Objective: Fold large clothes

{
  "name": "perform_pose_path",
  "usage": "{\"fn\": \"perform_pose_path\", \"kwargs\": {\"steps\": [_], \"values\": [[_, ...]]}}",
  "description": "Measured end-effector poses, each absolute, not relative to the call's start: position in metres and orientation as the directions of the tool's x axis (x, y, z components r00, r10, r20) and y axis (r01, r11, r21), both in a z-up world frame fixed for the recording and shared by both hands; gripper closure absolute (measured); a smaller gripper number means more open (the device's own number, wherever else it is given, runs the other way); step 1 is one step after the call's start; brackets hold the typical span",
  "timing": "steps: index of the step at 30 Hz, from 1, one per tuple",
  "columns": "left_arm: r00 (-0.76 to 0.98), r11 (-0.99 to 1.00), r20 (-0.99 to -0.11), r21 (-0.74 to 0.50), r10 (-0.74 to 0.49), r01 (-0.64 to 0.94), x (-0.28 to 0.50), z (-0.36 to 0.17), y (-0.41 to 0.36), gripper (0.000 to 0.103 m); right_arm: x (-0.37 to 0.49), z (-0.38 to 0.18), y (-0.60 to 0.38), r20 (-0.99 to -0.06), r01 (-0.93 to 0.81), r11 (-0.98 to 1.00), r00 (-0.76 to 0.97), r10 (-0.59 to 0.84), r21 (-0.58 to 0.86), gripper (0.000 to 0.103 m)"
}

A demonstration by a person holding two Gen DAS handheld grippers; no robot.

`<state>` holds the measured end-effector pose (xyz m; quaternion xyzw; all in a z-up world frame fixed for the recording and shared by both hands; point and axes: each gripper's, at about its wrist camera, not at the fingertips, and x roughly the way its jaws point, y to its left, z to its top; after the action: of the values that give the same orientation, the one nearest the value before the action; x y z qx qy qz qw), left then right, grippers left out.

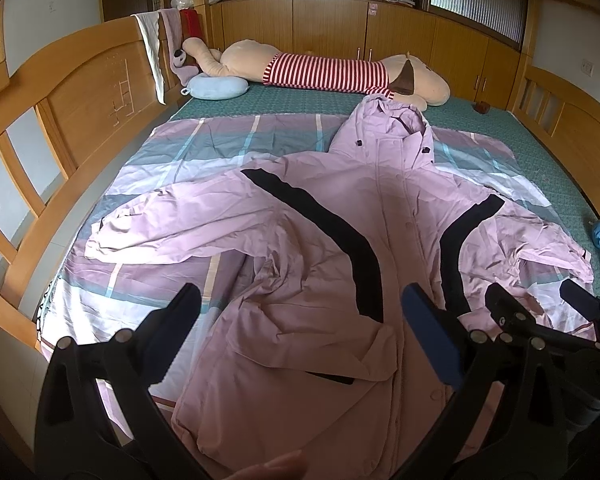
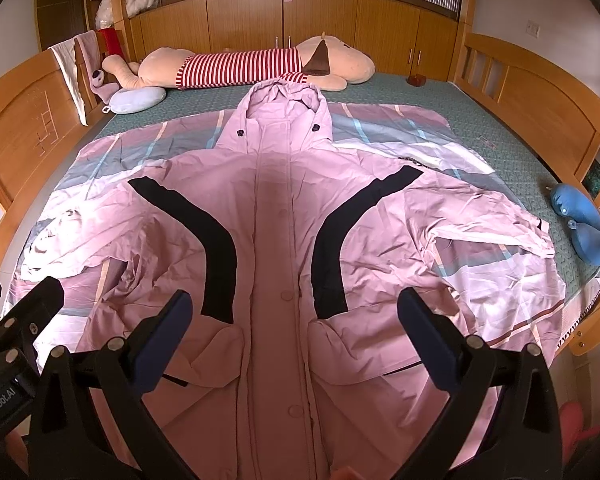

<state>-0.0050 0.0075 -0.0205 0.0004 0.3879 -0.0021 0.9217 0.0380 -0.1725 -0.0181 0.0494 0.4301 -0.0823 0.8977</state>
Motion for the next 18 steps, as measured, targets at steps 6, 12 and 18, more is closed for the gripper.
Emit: {"fn": "perform_pose_path", "kwargs": {"steps": [6,12,18], "values": [[0.699,1.0,-0.715,-0.002,-0.004,0.004,-0.01,-0.019,0.008,0.002,0.038,-0.018,-0.173,-0.78,0.19,0.982,0.617,-0.105,0.019,0.001],[0.696,1.0,-0.718,-0.003,-0.005,0.004,-0.003,-0.018,0.0,0.002,0.037,-0.02,-0.174,-0.782,0.193,0.981,0.615,-0.106,0.019,0.001],[0.692,1.0,-0.721,-0.002,-0.003,0.003,-0.001,-0.014,-0.003,0.002,0.037,-0.019,-0.174,-0.783,0.195,0.981,0.613,-0.108,0.017,0.001]]}}
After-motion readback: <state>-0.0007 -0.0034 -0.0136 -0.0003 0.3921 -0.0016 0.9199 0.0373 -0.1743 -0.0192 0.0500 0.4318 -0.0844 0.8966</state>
